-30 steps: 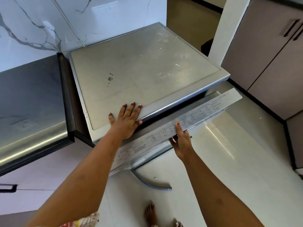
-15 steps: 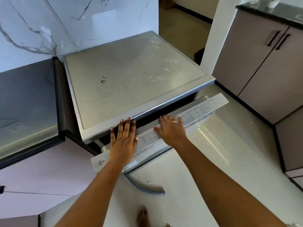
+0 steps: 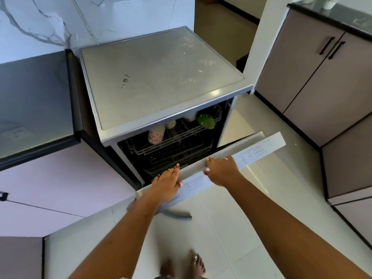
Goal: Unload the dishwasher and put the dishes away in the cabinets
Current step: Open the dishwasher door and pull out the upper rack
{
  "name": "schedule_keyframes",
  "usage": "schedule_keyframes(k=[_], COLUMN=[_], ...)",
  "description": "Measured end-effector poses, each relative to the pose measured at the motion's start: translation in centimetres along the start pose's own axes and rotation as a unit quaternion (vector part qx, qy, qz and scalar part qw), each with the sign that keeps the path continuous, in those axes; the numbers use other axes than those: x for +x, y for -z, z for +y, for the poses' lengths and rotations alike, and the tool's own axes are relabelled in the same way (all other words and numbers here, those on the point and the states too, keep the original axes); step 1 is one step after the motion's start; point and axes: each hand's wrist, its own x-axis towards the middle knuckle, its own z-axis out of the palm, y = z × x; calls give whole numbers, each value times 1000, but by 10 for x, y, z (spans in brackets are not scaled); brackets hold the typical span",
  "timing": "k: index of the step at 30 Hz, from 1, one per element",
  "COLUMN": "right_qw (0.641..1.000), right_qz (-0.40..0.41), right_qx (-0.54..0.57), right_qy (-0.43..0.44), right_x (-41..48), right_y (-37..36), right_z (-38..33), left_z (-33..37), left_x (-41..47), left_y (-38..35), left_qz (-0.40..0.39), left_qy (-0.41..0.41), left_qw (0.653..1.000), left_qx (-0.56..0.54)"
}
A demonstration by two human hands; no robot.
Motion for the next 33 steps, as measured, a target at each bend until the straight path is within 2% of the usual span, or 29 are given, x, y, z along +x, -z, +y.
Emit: schedule_keyframes(k=[3, 6, 9, 14, 19, 25, 33], right_qw=[1000, 999, 1000, 997, 993, 982, 976], right_qz=[2, 53, -12, -58, -110, -183, -210], right_qx=[-16, -5, -22, -39, -42, -46, -50], right_qy=[0, -1, 9, -9, -23, -4, 41], right_x=[-18, -24, -35, -55, -93, -119, -126], right_y=[-7, -24, -53, -91, -154, -226, -323], right_z=[0, 3, 2, 0, 0, 8, 23], left_z=[11, 16, 19, 28, 45, 58, 68], left_x=[-9, -13, -17, -26, -52, -60, -46], left_y=[-21, -36, -49, -95, -172, -262, -364], left_qz=[-28, -47, -61, -105, -88, -121, -153], left_qy=[-5, -5, -4, -15, -23, -14, 3], left_qw=[999, 999, 997, 992, 994, 992, 988], left_qx=[-15, -26, -45, -75, -55, -31, -27])
